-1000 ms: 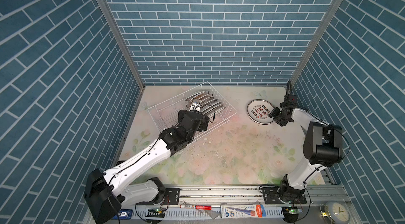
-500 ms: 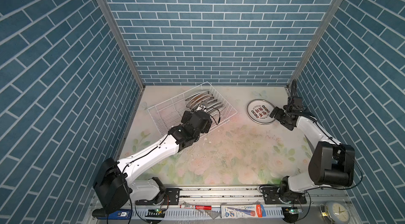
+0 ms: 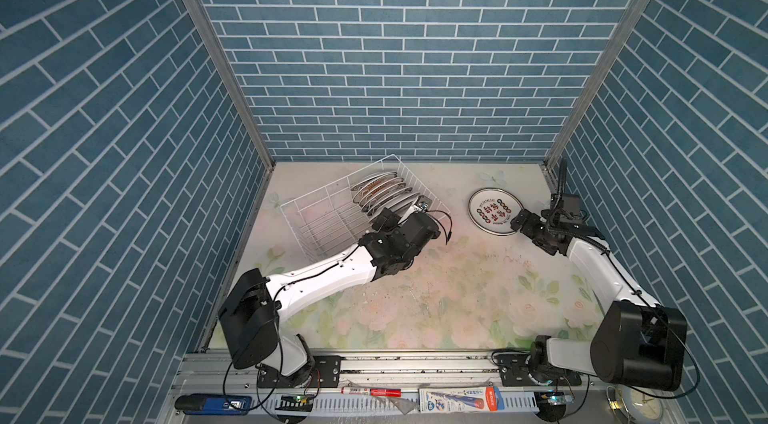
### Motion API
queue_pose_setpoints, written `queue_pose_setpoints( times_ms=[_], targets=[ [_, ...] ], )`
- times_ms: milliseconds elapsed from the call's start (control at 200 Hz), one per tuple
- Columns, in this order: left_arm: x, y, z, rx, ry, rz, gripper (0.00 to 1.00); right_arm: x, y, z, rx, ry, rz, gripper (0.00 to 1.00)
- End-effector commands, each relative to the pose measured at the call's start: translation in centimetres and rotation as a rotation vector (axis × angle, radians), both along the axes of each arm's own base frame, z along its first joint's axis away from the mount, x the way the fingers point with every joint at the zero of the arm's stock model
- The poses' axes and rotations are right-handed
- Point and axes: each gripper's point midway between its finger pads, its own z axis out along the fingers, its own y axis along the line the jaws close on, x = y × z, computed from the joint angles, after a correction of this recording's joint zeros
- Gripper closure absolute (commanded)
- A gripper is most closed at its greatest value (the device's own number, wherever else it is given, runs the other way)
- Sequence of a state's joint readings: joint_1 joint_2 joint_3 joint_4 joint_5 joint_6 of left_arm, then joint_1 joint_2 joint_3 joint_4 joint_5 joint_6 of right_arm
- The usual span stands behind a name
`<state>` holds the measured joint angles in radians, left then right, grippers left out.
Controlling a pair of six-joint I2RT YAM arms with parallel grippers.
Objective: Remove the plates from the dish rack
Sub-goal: 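Lower the left gripper onto the next rack plate while the right gripper withdraws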
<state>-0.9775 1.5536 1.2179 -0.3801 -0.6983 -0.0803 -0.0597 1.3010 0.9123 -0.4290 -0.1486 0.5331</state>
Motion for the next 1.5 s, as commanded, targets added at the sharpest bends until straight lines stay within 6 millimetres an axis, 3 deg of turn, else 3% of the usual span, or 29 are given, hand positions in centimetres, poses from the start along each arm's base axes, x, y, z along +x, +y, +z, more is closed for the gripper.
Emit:
queue_pose_setpoints(
  times_ms=[0,270,630,810,1065,1495],
  targets=[
    [0.4,0.2,-0.7,0.093,0.003,0.018,0.03,-0.9,0.5,-0.6,-0.001,0.01,0.043,0.01],
    [1.5,-0.6,-1.5,0.172,-0.013,0.014,0.07,-1.2,0.7,-0.9,0.006,0.015,0.054,0.01],
    [3.1,-1.2,-3.1,0.231,0.013,0.007,0.23,-1.2,0.6,-1.4,0.001,0.026,0.055,0.01],
    [3.7,-0.7,-3.2,0.236,0.012,0.023,0.24,-1.1,0.8,-1.3,0.007,0.023,0.061,0.01],
    [4.5,0.4,-4.0,0.245,0.04,0.037,0.39,-1.0,0.9,-1.2,0.014,0.016,0.065,0.01],
    [4.9,0.5,-5.1,0.265,0.06,0.033,0.53,-0.9,1.1,-1.1,0.023,0.009,0.073,0.01]
  ],
)
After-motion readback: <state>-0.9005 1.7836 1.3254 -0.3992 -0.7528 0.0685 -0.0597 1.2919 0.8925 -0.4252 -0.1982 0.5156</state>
